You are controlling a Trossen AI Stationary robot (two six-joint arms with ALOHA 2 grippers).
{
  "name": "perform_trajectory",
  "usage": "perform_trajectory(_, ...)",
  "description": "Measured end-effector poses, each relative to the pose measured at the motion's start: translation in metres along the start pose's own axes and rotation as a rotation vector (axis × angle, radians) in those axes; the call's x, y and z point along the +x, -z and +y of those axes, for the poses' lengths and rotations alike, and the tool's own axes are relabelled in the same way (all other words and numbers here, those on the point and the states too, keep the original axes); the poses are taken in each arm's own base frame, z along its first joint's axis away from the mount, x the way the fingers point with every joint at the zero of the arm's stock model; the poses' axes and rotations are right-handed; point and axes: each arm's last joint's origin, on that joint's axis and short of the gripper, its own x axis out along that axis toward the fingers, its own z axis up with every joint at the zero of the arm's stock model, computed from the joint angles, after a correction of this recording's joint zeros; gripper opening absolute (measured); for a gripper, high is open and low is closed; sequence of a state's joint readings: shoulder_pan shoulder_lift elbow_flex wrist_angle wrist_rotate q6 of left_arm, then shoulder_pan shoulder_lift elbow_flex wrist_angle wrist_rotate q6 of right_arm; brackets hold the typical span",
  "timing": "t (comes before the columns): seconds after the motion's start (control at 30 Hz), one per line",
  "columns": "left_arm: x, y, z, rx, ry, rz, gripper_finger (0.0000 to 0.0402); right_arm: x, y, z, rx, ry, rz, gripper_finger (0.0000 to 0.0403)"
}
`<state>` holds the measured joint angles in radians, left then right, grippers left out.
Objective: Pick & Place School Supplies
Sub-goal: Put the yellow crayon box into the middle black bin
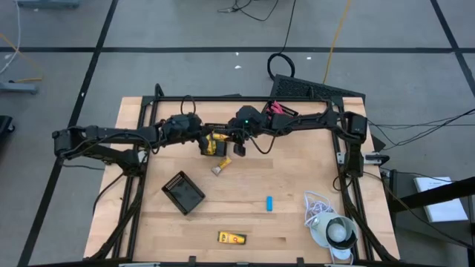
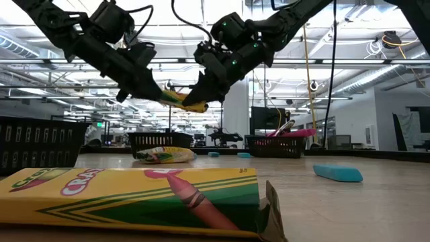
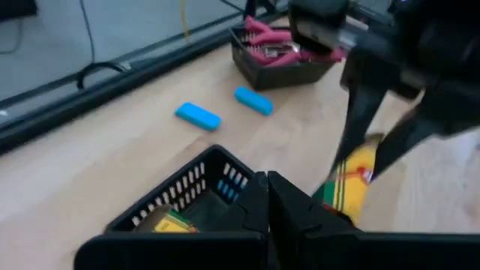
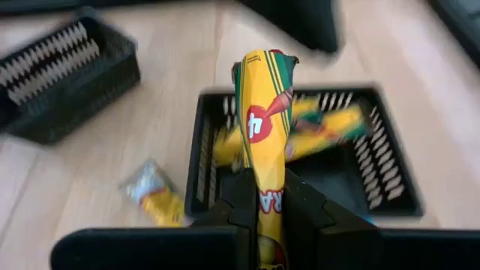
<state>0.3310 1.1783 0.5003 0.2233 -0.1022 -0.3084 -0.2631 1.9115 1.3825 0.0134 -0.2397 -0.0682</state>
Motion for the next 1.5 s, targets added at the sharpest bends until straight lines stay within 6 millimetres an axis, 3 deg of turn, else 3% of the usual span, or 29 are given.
perform_trajectory(0.27,0.000,-0.001,0.000,0.017,0.141,0.031,0.0031,-0.001,0.001,-0.001,0.005,-0.010,0.013,0.0023)
perform_trajectory(0.63,-0.001,0.002,-0.001,0.051,0.194,0.065,0.0139,-0.002,0.004,0.001,-0.009,-0.023,0.047,0.0023)
perform_trajectory(1.03,-0.028,-0.017,0.003,0.075,0.336,-0.010,0.0214,-0.002,0.005,-0.005,0.000,0.015,0.054,0.0023)
perform_trajectory(1.27,-0.013,-0.006,0.003,0.072,0.278,0.058,0.0242,-0.002,0.001,-0.005,-0.010,0.014,0.012,0.0023)
perform_trajectory(1.5,0.010,-0.002,0.004,0.052,0.278,0.037,0.0246,-0.002,0.001,-0.005,-0.012,0.009,0.006,0.0023)
